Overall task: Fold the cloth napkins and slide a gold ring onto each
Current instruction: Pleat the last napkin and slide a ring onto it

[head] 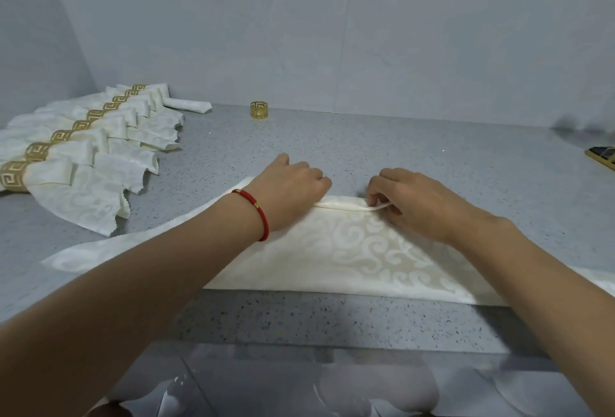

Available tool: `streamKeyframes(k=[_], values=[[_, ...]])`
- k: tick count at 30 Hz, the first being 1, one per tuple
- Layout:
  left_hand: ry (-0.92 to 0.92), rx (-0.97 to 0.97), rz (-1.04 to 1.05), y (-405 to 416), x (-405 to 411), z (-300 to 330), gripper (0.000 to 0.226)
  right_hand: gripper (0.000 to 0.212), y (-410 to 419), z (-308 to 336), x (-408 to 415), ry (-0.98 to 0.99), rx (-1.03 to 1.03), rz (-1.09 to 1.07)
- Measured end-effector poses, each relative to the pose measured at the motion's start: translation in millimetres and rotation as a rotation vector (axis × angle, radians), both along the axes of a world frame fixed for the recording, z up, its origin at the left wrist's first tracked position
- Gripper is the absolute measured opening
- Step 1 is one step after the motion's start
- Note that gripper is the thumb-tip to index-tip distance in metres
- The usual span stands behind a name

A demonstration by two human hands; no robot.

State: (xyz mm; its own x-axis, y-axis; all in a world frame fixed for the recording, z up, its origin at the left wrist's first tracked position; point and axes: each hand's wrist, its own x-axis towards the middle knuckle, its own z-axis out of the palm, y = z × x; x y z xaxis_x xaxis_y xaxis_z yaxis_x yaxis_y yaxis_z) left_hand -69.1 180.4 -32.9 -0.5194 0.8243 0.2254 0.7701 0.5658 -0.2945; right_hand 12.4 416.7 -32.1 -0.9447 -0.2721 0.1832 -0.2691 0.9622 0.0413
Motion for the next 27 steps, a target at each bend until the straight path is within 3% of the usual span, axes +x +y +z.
streamKeyframes(k=[3, 5, 7, 9, 14, 19, 22, 24, 27], values=[[-0.202, 0.064, 0.048, -4.9, 0.1, 5.0, 0.016, 0.02, 4.4, 7.6, 4.2, -0.147, -0.198, -0.046], [-0.354, 0.212, 0.097, -7.2, -3.9, 5.6, 0.019, 0.012, 7.3, 7.2, 2.6, -0.106, -0.344, -0.079], [-0.391, 0.314, 0.134, -7.3, -5.0, 2.6, 0.011, 0.017, 8.0, 2.2, 0.4, -0.075, -0.319, -0.105], [-0.398, 0.33, 0.148, -6.9, -4.9, -1.4, 0.017, 0.017, 6.6, -3.2, -1.2, -0.07, -0.265, -0.118], [-0.394, 0.297, 0.154, -7.1, -5.7, -3.9, 0.006, 0.005, 0.5, 1.1, 2.2, -0.06, -0.258, -0.119], [-0.045, 0.221, 0.088, -0.2, -1.5, -8.5, 0.022, 0.012, -5.6, -3.0, 2.8, 0.162, -0.028, -0.062], [0.098, 0.134, -0.024, -4.0, -2.0, -17.0, 0.024, 0.011, -6.1, -6.4, 6.2, 0.182, 0.121, 0.005], [0.056, 0.097, -0.049, -9.3, -1.4, -18.2, 0.02, 0.015, -5.3, -3.8, 9.8, 0.116, 0.174, 0.017], [-0.178, 0.2, -0.009, -18.3, 2.9, -13.6, 0.021, 0.018, -2.4, 4.8, 13.2, -0.004, -0.024, -0.057]])
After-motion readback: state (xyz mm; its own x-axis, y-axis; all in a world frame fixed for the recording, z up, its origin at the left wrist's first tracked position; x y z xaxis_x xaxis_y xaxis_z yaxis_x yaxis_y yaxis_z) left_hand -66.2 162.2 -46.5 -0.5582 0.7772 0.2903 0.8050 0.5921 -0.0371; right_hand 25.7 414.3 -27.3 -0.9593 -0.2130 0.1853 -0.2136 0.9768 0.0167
